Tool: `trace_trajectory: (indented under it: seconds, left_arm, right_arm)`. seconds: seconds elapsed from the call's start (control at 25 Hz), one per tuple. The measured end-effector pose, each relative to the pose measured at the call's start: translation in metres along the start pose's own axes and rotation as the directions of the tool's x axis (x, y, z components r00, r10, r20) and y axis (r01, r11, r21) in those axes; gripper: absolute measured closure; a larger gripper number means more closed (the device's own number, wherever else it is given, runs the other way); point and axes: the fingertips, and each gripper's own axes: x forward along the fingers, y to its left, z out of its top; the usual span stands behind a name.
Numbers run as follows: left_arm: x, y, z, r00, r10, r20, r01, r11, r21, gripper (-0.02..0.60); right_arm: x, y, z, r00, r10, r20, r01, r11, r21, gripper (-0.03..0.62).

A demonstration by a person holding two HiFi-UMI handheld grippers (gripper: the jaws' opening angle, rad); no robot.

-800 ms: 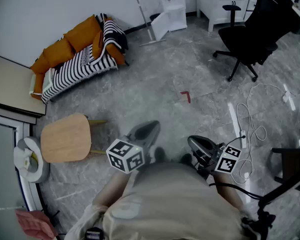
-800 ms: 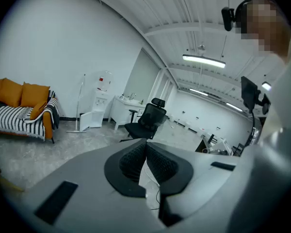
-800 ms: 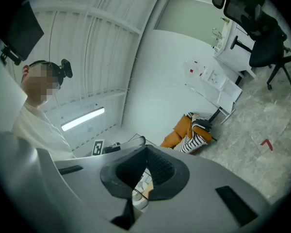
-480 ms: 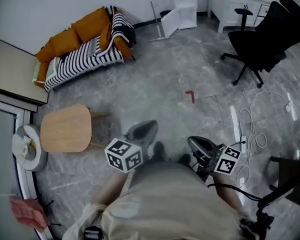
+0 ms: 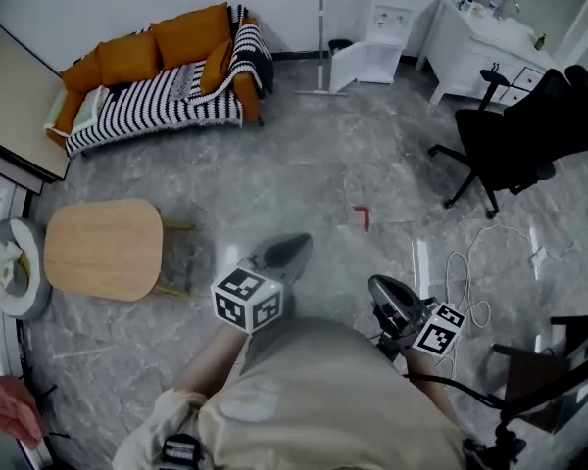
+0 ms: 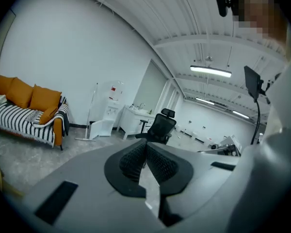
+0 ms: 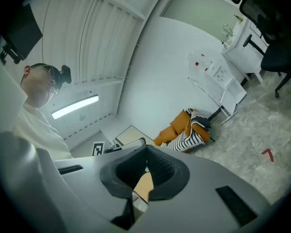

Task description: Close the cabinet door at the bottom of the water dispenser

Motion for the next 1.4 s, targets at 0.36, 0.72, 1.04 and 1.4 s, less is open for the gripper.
trace_trajectory:
  seconds: [0.36,0.72,1.04,1.4]
  left_arm:
    - [-0.035,0.138,0.045,0.998,0.033,0.058,-0.032,0.999,-0.011,0.588]
    - [-0.042,0.188,0.031,0.997,0.068,0.047,-0.061,0.989,-0.135,0.588]
    - [-0.006,0.186,0.042,0.983,0.181,0.019,-0.178,0.978,-0.108,0.588]
    - [0.079,0.170,0.094,0.959,0.283,-0.036,-0.282,0.959,0.007,0.588]
  right_arm:
    - [0.124,0.006,-0.015,0.988,-0.052,-0.145,0.045,0.998,-0.053,0.594]
    - [0.175,-0.003,-0.016,0.973,-0.046,-0.227,0.041,0.999,-0.028,0.594]
    - [0.196,-0.044,0.023,0.962,0.080,-0.262,-0.080,0.997,0.008,0.594]
    - [0.178,-0.110,0.122,0.974,0.141,-0.179,-0.139,0.990,0.024,0.594]
